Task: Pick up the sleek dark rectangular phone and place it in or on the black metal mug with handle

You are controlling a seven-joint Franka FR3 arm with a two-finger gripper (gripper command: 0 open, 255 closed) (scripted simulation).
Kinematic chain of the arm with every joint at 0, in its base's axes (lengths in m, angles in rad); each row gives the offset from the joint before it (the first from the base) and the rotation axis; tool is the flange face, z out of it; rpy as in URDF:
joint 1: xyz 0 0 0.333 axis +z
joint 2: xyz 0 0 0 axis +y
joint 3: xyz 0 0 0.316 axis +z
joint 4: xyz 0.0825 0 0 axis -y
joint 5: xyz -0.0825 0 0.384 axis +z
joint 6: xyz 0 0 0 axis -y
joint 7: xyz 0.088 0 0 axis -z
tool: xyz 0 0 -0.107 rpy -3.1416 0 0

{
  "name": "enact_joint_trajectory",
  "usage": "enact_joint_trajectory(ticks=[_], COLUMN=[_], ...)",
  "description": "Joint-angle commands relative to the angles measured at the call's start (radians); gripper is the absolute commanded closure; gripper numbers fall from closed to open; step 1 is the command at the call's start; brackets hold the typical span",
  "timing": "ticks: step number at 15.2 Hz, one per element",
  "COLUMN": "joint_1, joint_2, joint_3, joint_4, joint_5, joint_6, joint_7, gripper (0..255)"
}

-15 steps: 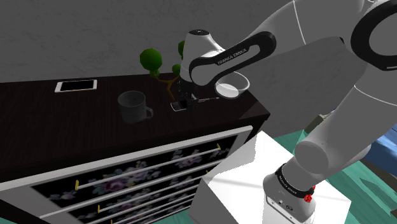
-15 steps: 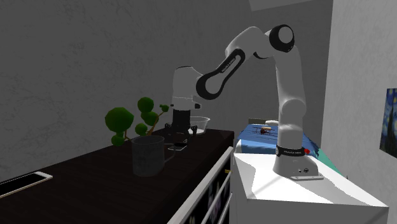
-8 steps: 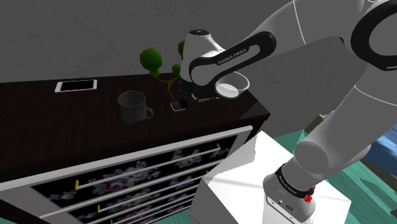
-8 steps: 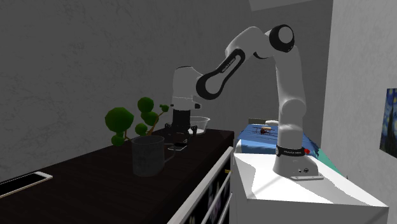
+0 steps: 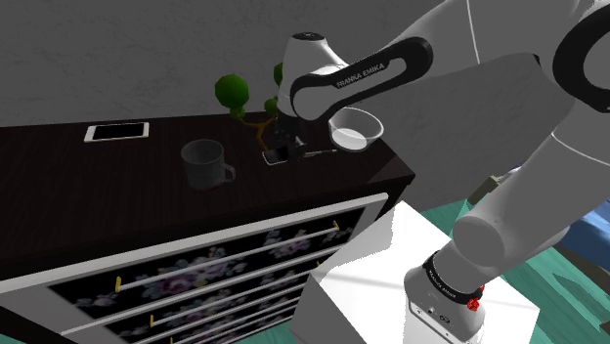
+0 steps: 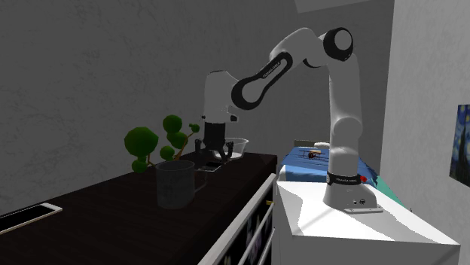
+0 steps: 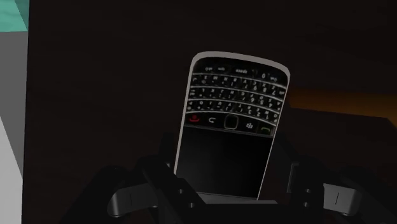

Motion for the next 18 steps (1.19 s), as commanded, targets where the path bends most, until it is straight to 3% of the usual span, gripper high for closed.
enact_joint_trajectory(ticks=[1, 18], joint_1=[-0.002, -0.011], joint_2=[-0.017, -0.135], joint_3=[0.002, -0.004], joint_4=[0.009, 0.137], joint_5=[0.015, 0.102], joint_6=[-0.024, -0.246], joint_7=[-0.010, -0.072], gripper=[255, 255])
